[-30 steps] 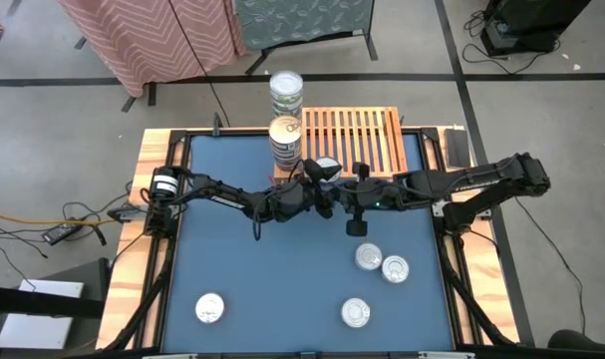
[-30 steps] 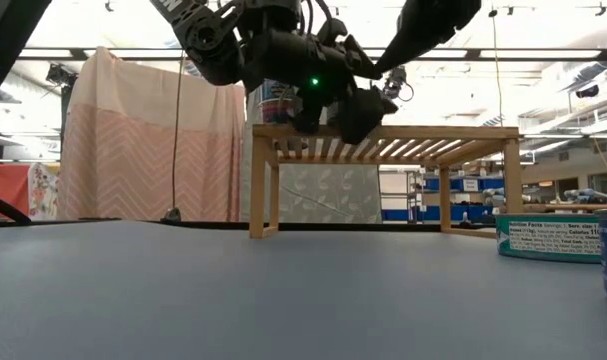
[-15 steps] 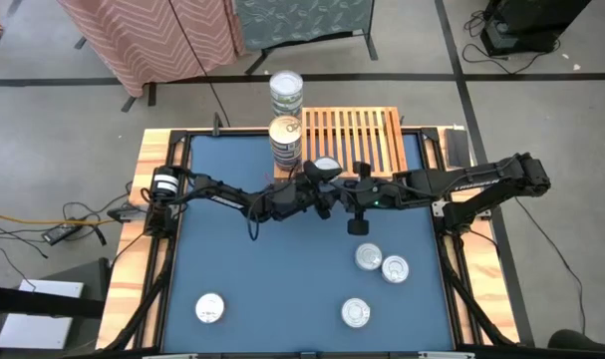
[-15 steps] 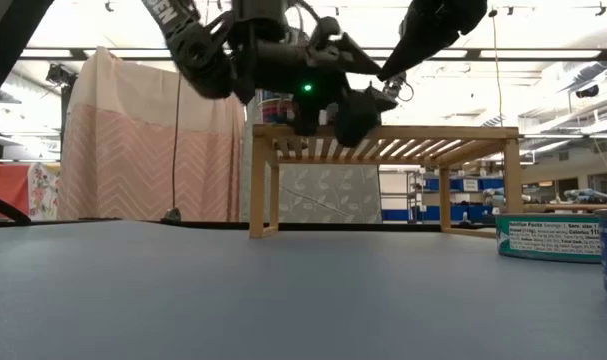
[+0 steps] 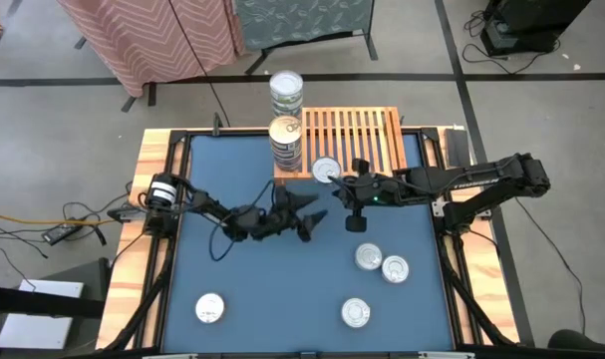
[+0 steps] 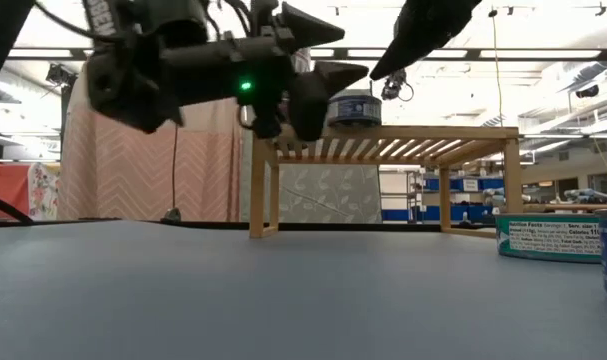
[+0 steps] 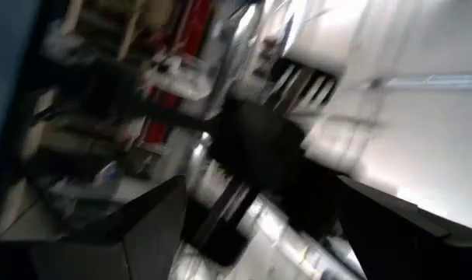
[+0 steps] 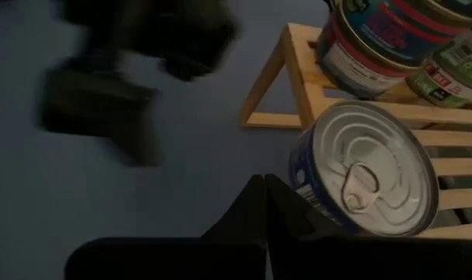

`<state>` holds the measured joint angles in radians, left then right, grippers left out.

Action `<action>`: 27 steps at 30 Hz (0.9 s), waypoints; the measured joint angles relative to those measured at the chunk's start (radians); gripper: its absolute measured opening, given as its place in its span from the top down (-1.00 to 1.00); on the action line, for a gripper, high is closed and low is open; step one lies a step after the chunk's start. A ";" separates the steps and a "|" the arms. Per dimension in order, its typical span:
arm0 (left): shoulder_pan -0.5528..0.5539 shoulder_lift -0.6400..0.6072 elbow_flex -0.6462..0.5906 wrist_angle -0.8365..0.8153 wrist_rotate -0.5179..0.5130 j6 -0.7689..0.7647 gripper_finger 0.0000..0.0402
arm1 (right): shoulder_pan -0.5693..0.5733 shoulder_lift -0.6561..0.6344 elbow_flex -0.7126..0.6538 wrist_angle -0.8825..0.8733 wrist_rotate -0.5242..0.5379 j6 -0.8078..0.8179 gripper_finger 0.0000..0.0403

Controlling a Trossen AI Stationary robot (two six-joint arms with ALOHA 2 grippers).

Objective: Stack canned seafood by type on shelf
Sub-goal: Put the dark blue tuna can on the shelf

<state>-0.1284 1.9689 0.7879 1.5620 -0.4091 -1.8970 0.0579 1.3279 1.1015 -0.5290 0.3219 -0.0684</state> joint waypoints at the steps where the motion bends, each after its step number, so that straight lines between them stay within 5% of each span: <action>1: -0.020 0.000 -0.016 0.000 0.013 0.003 -0.61 | -0.009 0.010 0.000 0.008 -0.006 -0.001 1.00; 10: -0.135 -0.035 -0.117 0.002 -0.035 0.033 -0.61 | -0.046 0.142 0.000 0.077 0.000 -0.041 1.00; 27: -0.153 -0.036 -0.121 0.003 -0.032 0.060 -0.61 | -0.166 0.128 0.000 0.176 -0.036 -0.114 1.00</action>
<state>-0.2817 1.9327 0.6670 1.5650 -0.4412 -1.8366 -0.1085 1.4555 1.1012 -0.3532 0.2856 -0.1827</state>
